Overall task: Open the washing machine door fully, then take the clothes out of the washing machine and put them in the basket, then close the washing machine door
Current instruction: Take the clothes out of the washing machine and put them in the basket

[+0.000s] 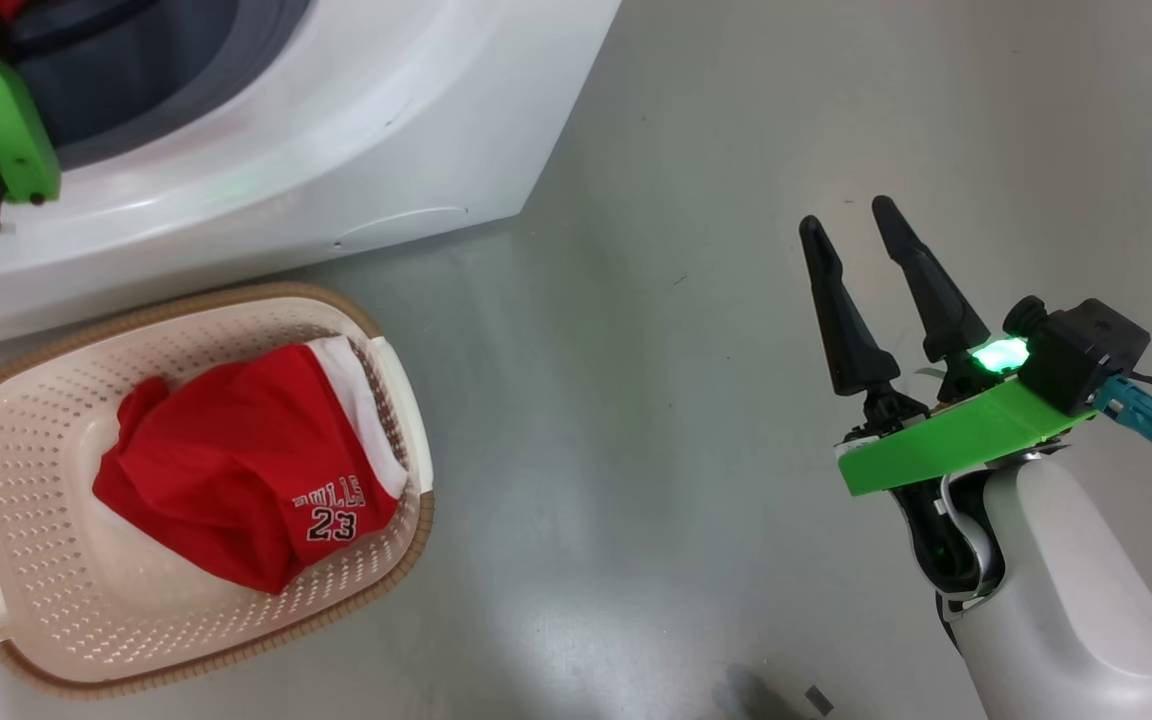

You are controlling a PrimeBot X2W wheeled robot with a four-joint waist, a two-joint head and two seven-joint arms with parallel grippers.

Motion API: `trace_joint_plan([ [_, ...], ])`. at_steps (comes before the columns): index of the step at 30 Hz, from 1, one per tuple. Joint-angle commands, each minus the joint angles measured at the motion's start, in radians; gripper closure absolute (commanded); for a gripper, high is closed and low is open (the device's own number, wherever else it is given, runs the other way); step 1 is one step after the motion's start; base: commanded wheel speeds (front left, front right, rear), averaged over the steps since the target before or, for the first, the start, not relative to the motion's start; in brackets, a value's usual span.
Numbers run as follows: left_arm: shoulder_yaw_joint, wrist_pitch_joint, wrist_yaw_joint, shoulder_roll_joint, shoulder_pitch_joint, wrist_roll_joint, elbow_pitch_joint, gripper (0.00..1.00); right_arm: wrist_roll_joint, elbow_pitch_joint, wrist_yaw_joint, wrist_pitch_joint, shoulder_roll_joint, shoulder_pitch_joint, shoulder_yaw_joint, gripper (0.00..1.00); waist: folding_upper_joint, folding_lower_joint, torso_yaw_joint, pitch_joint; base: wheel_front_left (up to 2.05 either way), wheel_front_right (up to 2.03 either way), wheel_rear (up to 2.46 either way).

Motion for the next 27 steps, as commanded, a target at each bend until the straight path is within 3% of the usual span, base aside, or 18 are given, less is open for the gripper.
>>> trace_joint_plan([
  [1,0.010,0.014,0.012,0.038,-0.030,0.004,-0.001,0.00,-0.007,-0.023,0.002,-0.012,0.004,0.009,0.021,0.00,-0.0001,0.0000,-0.002,-0.001,0.00,0.00,0.00],
  [3,0.007,0.025,0.013,0.034,-0.036,0.003,0.021,0.00,-0.007,-0.022,0.002,-0.012,0.003,0.010,0.021,0.00,-0.0001,0.0000,-0.002,-0.002,0.00,0.00,0.00],
  [4,0.005,0.024,0.011,0.033,-0.039,0.002,0.028,0.08,-0.007,-0.022,0.002,-0.012,0.003,0.010,0.021,0.00,-0.0001,0.0000,-0.002,-0.003,0.00,0.00,0.00],
  [5,0.004,0.020,0.010,0.031,-0.041,0.001,0.033,0.56,-0.007,-0.021,0.002,-0.012,0.003,0.010,0.020,0.00,-0.0001,0.0000,-0.001,-0.004,0.00,0.00,0.00],
  [7,0.002,0.004,0.007,0.025,-0.042,0.000,0.038,1.00,-0.009,-0.021,0.002,-0.012,0.002,0.011,0.018,0.00,-0.0001,0.0000,0.003,-0.006,0.00,0.00,0.00],
  [27,0.001,-0.235,-0.060,-0.029,-0.015,-0.038,0.048,1.00,-0.009,-0.005,0.002,-0.012,-0.017,0.018,0.016,0.00,-0.0001,0.0000,0.064,-0.072,0.00,0.00,0.00],
])
